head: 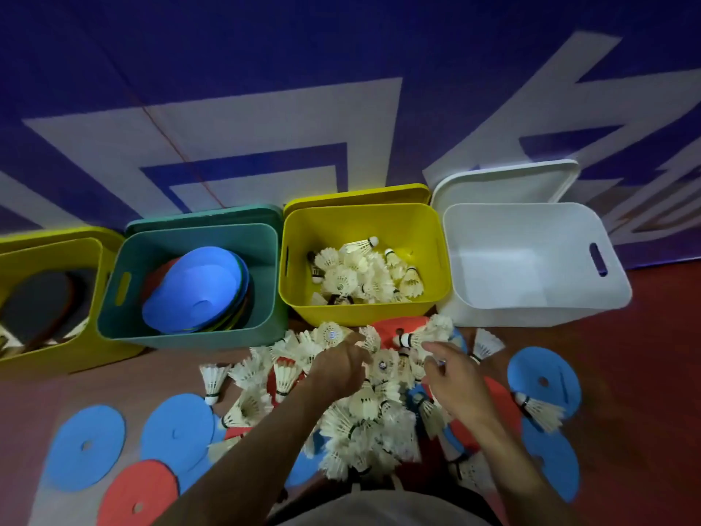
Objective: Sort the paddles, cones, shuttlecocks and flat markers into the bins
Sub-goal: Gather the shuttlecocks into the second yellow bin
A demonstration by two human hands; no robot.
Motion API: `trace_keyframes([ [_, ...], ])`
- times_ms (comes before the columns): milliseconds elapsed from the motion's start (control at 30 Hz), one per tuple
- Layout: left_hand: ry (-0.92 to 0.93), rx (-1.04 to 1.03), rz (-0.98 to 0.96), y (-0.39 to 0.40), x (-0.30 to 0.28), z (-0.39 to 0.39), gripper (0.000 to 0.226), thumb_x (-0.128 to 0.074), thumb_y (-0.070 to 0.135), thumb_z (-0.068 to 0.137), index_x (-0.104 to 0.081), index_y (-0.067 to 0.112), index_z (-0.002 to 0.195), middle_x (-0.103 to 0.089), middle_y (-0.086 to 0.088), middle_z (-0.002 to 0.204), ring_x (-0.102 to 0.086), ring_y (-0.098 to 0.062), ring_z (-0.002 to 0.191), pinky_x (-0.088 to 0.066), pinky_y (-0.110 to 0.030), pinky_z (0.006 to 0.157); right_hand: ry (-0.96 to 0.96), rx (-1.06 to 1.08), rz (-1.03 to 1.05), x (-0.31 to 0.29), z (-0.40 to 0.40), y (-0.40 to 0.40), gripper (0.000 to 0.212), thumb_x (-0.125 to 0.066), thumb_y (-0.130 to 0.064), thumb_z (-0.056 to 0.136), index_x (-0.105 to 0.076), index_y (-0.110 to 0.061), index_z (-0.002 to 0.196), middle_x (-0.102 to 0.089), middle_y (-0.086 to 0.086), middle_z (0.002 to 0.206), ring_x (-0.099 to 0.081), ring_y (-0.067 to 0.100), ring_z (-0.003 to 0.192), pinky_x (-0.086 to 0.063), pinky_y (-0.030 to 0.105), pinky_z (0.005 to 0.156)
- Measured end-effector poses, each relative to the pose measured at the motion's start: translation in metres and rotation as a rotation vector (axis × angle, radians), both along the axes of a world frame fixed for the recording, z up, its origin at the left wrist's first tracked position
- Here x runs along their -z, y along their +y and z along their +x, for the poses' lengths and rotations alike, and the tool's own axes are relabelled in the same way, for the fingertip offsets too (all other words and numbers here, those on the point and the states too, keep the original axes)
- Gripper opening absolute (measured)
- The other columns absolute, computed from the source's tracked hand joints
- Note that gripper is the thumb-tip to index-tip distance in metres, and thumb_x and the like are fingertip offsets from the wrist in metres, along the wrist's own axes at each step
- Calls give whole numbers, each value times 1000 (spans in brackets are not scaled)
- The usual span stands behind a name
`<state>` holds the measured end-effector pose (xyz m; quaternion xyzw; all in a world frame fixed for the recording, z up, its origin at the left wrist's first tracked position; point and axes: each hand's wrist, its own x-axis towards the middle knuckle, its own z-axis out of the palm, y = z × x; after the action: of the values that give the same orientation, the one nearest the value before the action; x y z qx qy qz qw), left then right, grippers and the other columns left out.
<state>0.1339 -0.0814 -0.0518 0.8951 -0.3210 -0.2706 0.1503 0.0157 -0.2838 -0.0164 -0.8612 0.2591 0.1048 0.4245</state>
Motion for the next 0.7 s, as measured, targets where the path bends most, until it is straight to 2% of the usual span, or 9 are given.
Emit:
trace_keyframes([
  [67, -130, 111, -17, -6, 22, 0, 27, -45, 21, 93, -59, 28, 114, -55, 2, 140, -73, -23, 87, -60, -32, 70, -3, 21, 41, -4, -11, -3, 37, -50, -24, 99, -60, -20, 135, -54, -7, 139, -64, 13, 110, -48, 31, 102],
  [133, -34, 115, 53, -6, 37, 2, 20, -38, 26, 91, -54, 31, 101, -75, 0, 103, -69, -14, 55, -52, -22, 41, -14, 37, 46, -6, -19, -4, 37, -50, -23, 99, -60, -21, 134, -55, -7, 138, -63, 11, 111, -49, 30, 101],
  [200, -128, 71, 121, -12, 35, 5, 30, -38, 27, 89, -64, 34, 102, -74, 10, 90, -69, -3, 68, -55, -18, 55, -42, 44, 26, -9, -25, -4, 36, -51, -20, 98, -61, -19, 133, -56, -6, 136, -57, 4, 114, -44, 20, 100],
  [267, -126, 54, 68, -15, 20, 5, 31, -43, 18, 94, -64, 28, 116, -67, 6, 113, -66, -17, 101, -55, -30, 84, -66, 56, 34, -16, -26, -2, 35, -51, -19, 99, -61, -20, 133, -55, -9, 136, -56, 0, 110, -41, 15, 98],
  [300, -62, 54, 50, -13, 8, 5, 31, -44, 17, 96, -61, 27, 120, -64, 4, 119, -64, -21, 106, -53, -32, 89, -77, 61, 52, -20, -24, 0, 35, -51, -20, 99, -61, -22, 133, -55, -11, 137, -59, 0, 108, -44, 18, 99],
  [400, -27, -40, -93, 6, -29, 8, 37, -44, 15, 95, -61, 33, 122, -60, 13, 130, -65, -16, 106, -52, -29, 88, -163, 35, 105, -37, -5, 12, 35, -50, -22, 99, -61, -30, 131, -54, -18, 135, -65, 4, 104, -52, 30, 95],
  [533, -120, -137, -262, 45, -80, 11, 36, -50, 16, 90, -64, 33, 118, -60, 19, 129, -65, -7, 97, -51, -22, 80, -281, -26, 140, -67, 46, 28, 32, -49, -16, 101, -63, -31, 126, -56, -18, 127, -65, -8, 89, -45, 8, 74],
  [600, -181, -174, -294, 64, -100, 16, 34, -51, 16, 91, -65, 31, 119, -60, 17, 129, -65, -6, 96, -50, -20, 80, -324, -59, 134, -75, 79, 29, 33, -49, -18, 101, -62, -29, 129, -55, -14, 132, -65, -6, 95, -49, 12, 83],
  [700, -262, -241, -319, 90, -118, 23, 34, -52, 13, 92, -65, 30, 119, -62, 17, 125, -63, -4, 98, -54, -23, 78, -316, -116, 61, -67, 127, 25, 33, -49, -23, 100, -62, -29, 129, -57, -9, 137, -62, 11, 115, -51, 33, 97],
])
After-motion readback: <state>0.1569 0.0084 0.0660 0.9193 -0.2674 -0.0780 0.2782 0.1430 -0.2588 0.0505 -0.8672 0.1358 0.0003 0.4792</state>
